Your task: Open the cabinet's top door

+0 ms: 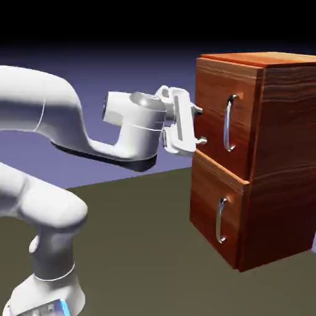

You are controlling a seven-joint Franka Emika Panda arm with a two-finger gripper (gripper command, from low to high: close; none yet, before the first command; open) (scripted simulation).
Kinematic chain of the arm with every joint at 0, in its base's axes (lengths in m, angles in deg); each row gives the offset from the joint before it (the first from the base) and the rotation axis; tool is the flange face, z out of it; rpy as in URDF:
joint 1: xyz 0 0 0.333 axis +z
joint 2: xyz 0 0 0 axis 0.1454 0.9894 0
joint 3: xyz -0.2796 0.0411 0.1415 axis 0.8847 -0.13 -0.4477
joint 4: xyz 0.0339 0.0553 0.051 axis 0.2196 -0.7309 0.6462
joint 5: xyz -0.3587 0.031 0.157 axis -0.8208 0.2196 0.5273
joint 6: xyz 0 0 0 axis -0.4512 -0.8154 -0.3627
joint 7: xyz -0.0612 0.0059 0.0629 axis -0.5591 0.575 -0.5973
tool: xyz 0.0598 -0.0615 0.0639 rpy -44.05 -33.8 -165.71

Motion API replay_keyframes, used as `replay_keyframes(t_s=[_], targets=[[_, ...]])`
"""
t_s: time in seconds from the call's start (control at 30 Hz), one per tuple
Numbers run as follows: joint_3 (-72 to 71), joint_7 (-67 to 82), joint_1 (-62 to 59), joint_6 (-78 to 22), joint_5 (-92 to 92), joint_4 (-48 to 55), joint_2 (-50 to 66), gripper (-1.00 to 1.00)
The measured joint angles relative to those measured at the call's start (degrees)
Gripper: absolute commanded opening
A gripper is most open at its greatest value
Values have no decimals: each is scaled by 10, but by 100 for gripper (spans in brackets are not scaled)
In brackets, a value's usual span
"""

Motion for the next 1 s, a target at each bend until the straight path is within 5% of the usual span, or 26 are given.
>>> replay_keyframes(t_s=[0.7,0.73,1.0], targets=[[171,108,190,-55,-407,93,-4,0],[180,105,205,-59,-410,104,5,-100],[59,154,88,-149,-277,6,-7,-100]])
